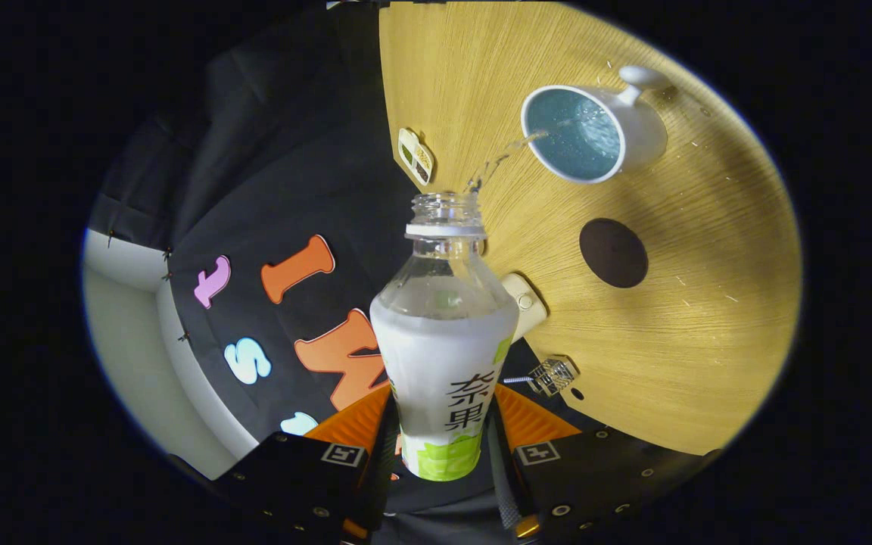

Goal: Take the bottle from table, then pour the juice into the cup, finally place the bottle on the coaster

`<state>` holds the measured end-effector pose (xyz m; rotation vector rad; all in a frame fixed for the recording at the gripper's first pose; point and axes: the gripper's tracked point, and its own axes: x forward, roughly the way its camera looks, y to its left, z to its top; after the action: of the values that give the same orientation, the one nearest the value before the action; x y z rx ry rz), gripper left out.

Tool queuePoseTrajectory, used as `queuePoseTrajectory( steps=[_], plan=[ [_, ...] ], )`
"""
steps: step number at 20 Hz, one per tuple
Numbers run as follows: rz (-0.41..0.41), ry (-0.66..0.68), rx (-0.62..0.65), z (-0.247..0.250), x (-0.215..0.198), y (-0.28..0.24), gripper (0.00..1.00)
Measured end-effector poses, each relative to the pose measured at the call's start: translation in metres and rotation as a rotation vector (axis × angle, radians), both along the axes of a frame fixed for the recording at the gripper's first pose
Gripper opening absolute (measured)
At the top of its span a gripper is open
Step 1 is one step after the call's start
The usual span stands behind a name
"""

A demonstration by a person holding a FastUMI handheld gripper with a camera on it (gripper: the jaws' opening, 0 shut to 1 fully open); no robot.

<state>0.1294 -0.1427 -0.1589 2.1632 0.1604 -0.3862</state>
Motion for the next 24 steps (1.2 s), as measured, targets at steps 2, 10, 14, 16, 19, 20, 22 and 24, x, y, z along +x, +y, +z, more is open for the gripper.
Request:
queuePoseTrajectory(
  steps=[2,10,14,16,19,20,22,24],
  plan=[
    [-0.007,-0.011,0.013,0.003,0.001,0.000,0.58],
    [-0.037,-0.040,0.057,0.010,0.002,0.000,0.58],
    [-0.048,-0.059,0.075,0.016,0.003,-0.001,0.58],
    [-0.058,-0.063,0.083,0.017,0.003,-0.002,0.58],
    [-0.065,-0.063,0.082,0.016,0.002,-0.005,0.58],
    [-0.066,-0.063,0.084,0.015,0.002,-0.005,0.58],
    [-0.075,-0.070,0.090,0.018,0.002,-0.006,0.58],
    [-0.083,-0.075,0.093,0.017,0.001,-0.007,0.58]
  ],
)
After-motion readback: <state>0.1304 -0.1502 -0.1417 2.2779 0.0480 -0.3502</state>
